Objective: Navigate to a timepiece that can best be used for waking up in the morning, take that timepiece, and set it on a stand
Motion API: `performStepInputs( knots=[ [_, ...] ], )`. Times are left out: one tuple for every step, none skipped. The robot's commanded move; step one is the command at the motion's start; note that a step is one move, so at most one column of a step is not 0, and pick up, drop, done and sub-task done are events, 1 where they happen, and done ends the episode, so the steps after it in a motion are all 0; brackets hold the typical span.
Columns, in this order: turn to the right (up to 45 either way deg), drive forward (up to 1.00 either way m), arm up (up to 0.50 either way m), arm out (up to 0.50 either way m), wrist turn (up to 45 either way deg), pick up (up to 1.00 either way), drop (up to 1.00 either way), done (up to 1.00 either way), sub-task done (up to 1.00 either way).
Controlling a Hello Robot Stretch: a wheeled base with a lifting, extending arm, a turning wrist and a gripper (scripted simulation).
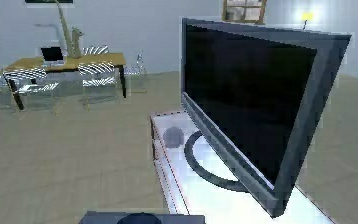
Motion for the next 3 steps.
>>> performStepInputs(
  knots=[
    [-45.0,0.00,0.00,0.00,0.0,0.00,0.00,0.00,0.00],
    [-45.0,0.00,0.00,0.00,0.0,0.00,0.00,0.00,0.00],
    [-39.0,0.00,0.00,0.00,0.0,0.00,0.00,0.00,0.00]
  ],
)
